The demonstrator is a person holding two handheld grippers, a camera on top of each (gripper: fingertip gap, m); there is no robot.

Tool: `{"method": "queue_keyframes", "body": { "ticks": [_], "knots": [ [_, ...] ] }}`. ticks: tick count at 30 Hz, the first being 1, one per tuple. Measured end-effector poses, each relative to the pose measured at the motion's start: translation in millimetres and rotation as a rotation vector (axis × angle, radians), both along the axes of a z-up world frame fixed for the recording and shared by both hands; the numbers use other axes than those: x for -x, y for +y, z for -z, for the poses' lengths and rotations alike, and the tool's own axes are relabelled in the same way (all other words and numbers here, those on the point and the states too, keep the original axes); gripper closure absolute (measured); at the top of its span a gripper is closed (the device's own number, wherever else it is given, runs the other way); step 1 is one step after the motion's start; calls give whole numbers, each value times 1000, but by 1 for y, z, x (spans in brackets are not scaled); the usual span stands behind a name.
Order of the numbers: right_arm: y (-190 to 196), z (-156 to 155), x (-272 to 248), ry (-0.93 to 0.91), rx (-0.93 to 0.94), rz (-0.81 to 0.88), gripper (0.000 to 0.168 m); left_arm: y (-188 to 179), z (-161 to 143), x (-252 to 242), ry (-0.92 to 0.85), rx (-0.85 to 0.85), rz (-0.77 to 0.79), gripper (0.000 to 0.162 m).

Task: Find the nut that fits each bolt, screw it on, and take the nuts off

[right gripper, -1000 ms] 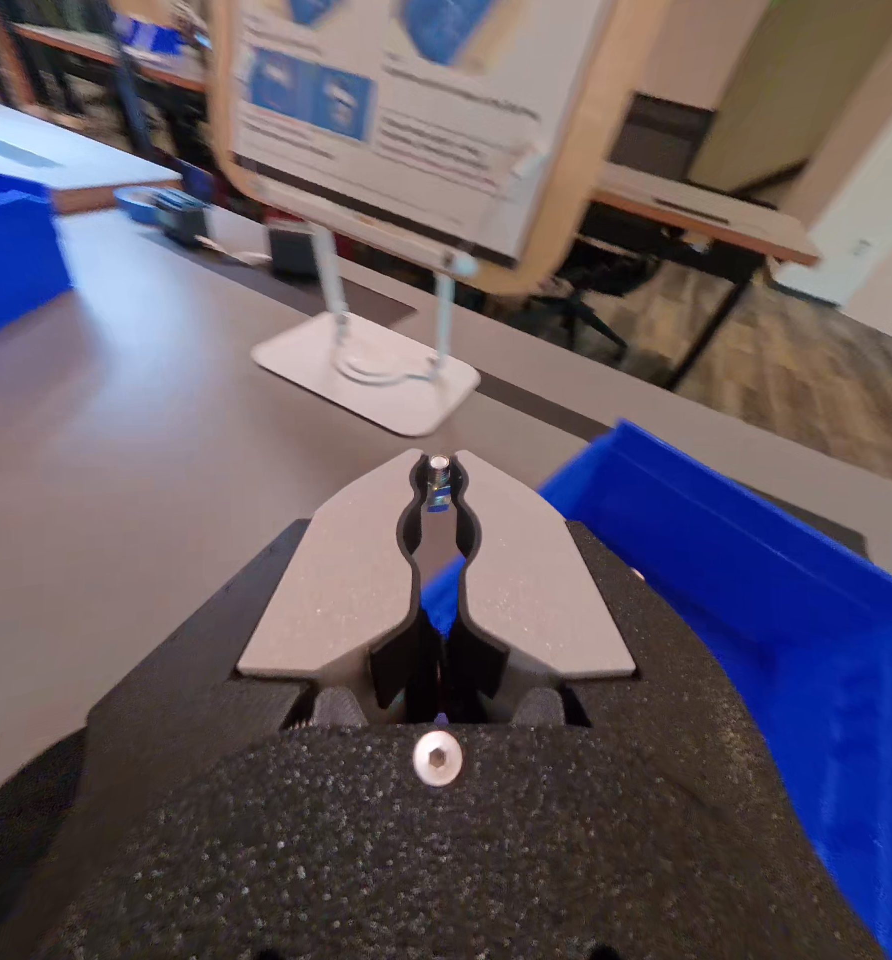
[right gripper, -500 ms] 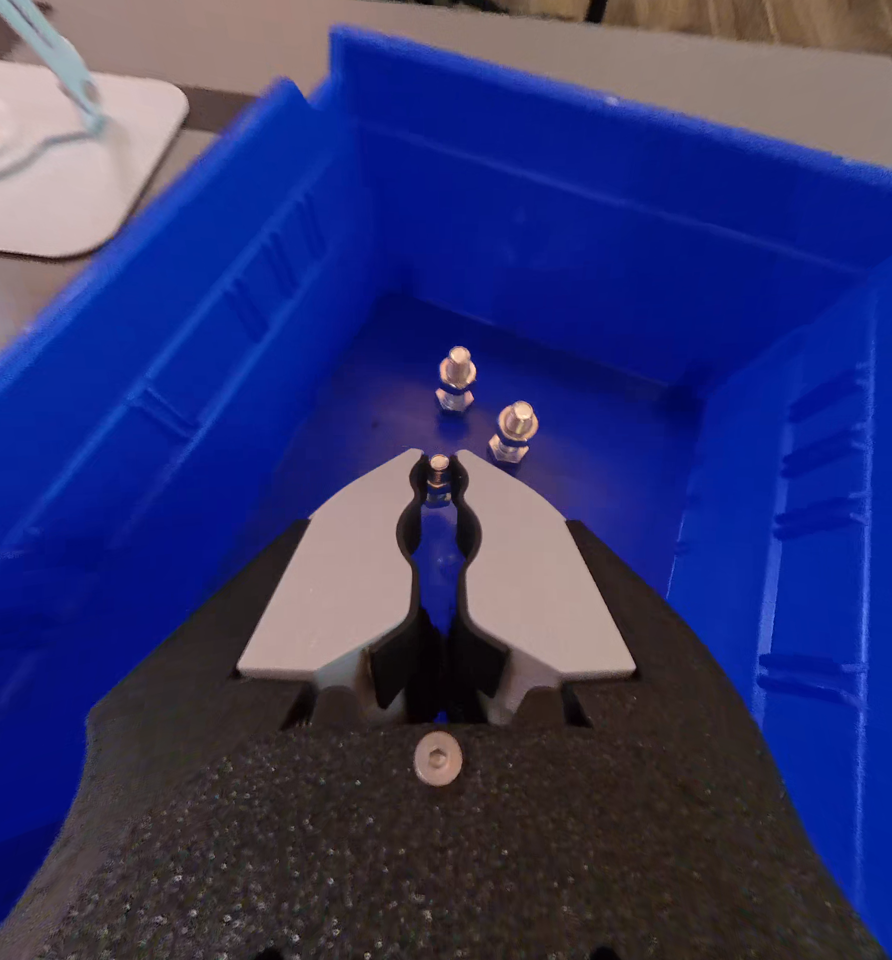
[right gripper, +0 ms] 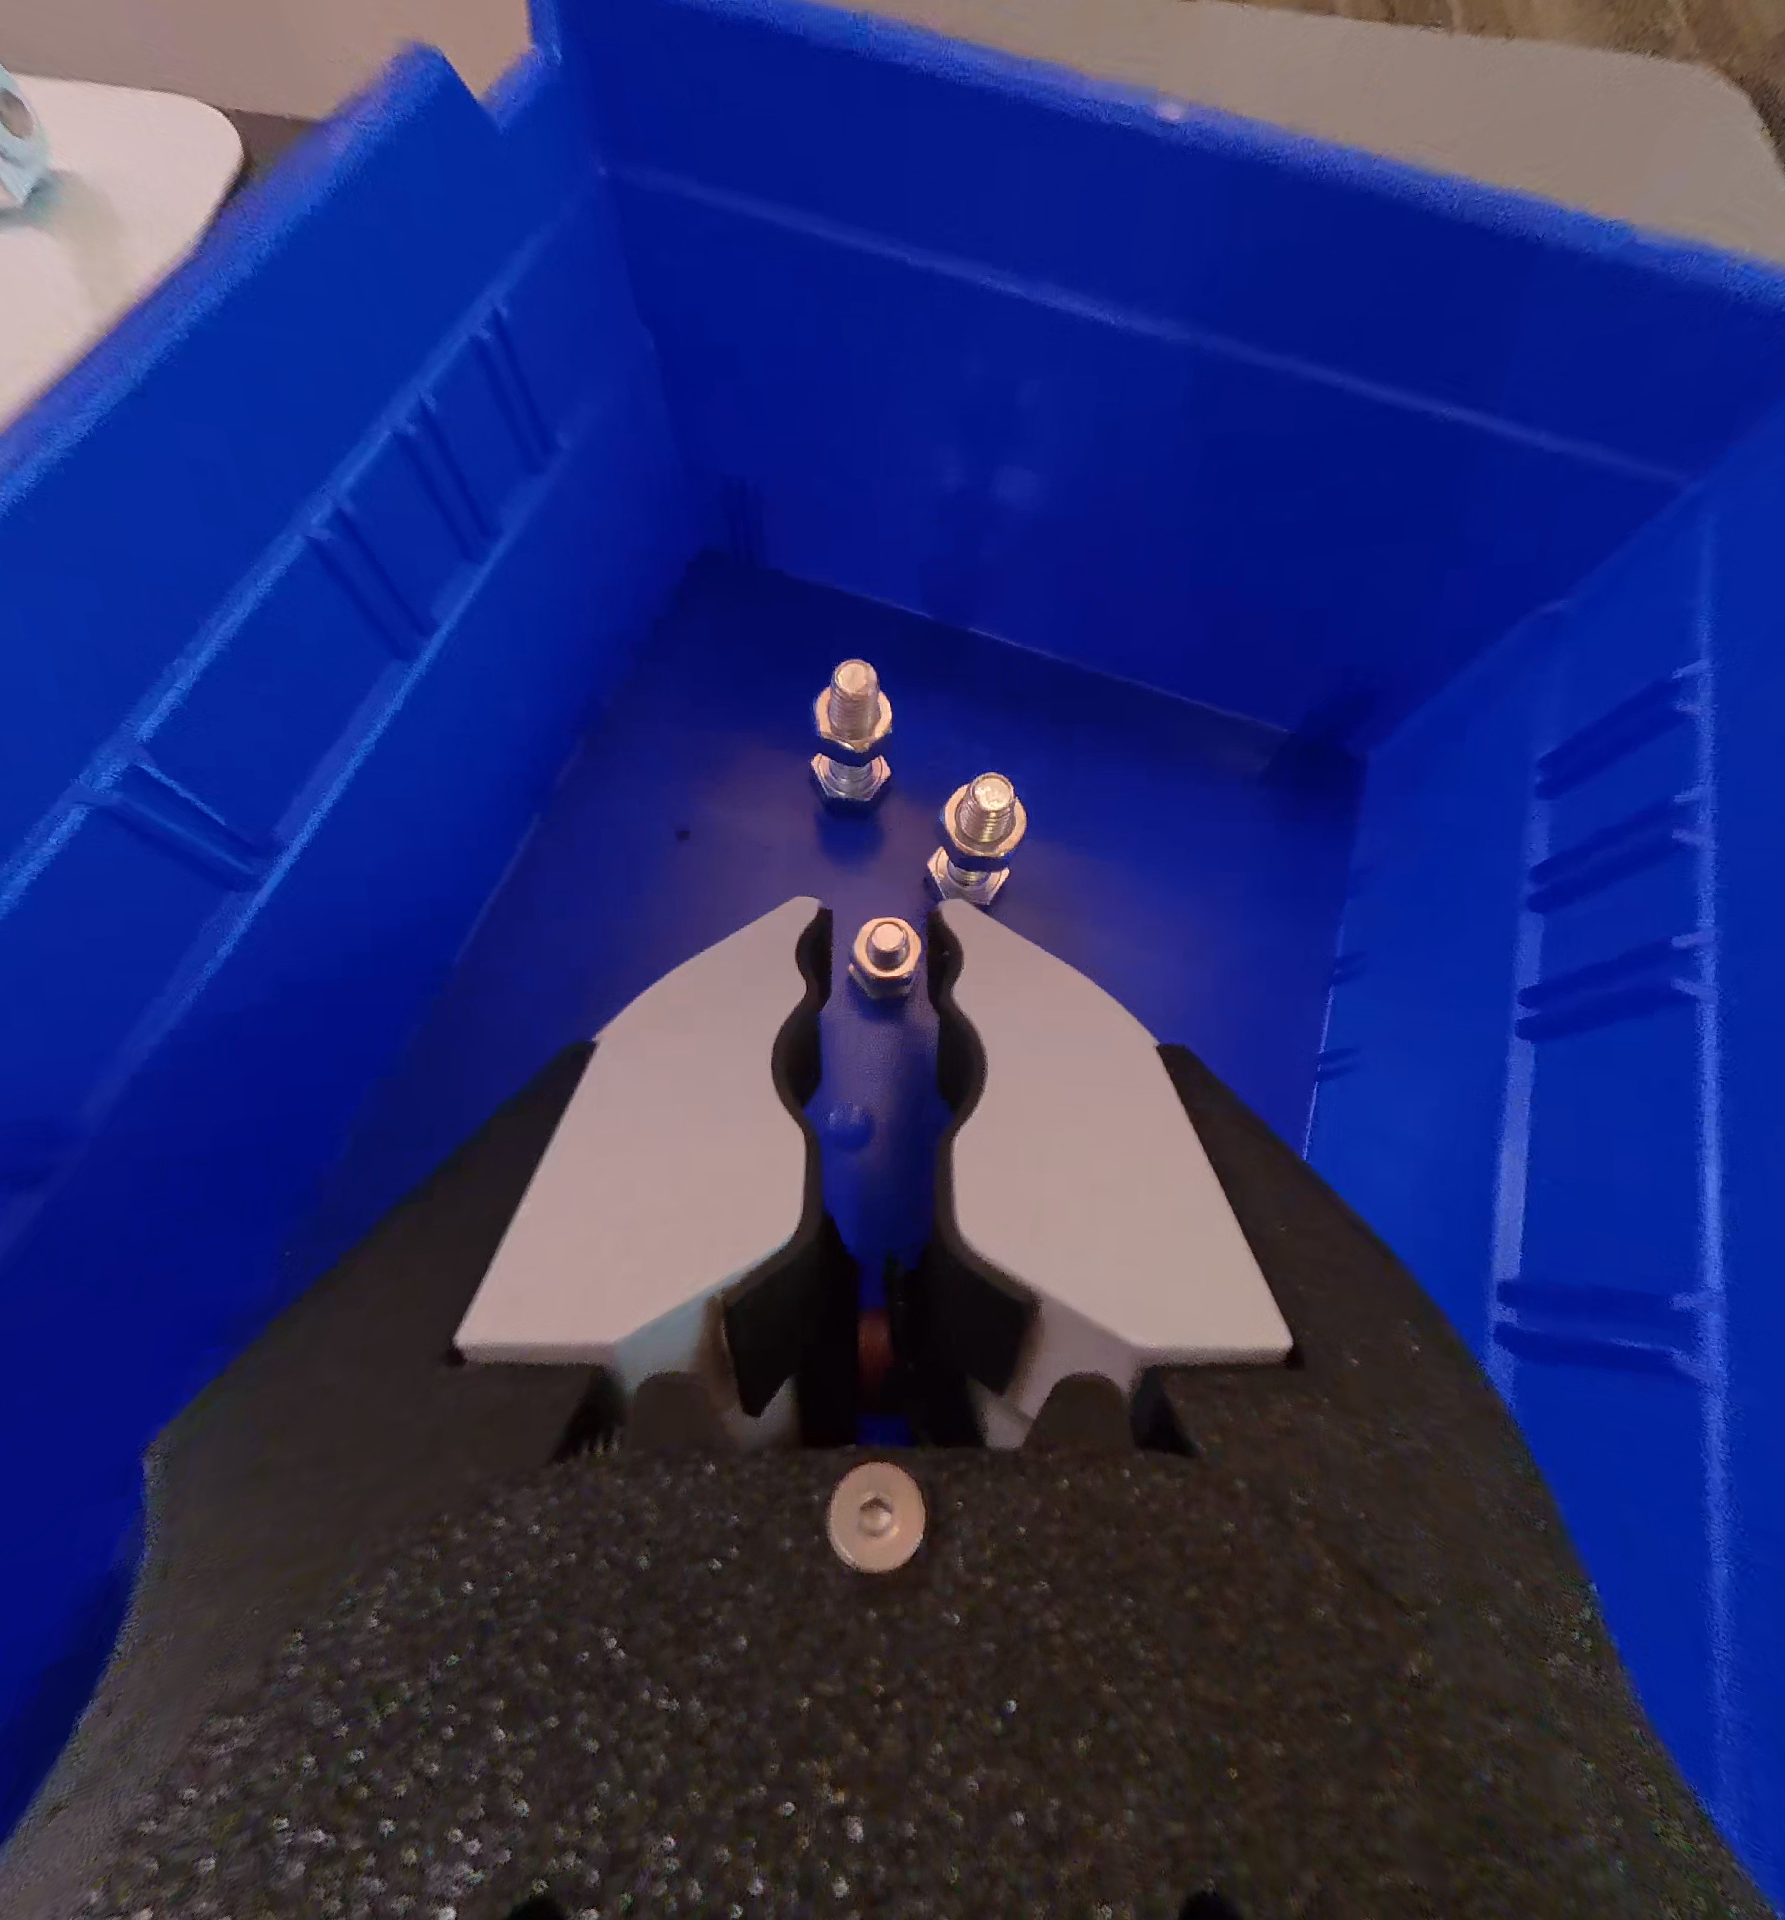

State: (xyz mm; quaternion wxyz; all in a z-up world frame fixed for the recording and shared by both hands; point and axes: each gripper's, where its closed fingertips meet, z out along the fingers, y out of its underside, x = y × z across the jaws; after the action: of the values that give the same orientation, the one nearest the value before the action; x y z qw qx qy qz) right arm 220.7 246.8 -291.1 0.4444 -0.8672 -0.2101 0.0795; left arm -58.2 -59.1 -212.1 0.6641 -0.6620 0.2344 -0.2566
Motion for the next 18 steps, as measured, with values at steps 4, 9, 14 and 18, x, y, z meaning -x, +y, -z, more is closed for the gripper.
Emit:
{"method": "queue_keyframes", "body": {
  "ticks": [4,9,14,18],
  "knots": [
    [-23,-46,23,107,-151,-60,139,0,0,0,-1,1,-2,112],
    [-102,-120,76,301,-427,-248,119,0,0,0,1,2,-6,113],
    [-185,-133,123,410,-528,-453,120,0,-2,1,0,-4,-18,113],
    [-214,-101,145,380,-487,-567,121,0,-7,11,19,9,-67,113]
  ]
}}
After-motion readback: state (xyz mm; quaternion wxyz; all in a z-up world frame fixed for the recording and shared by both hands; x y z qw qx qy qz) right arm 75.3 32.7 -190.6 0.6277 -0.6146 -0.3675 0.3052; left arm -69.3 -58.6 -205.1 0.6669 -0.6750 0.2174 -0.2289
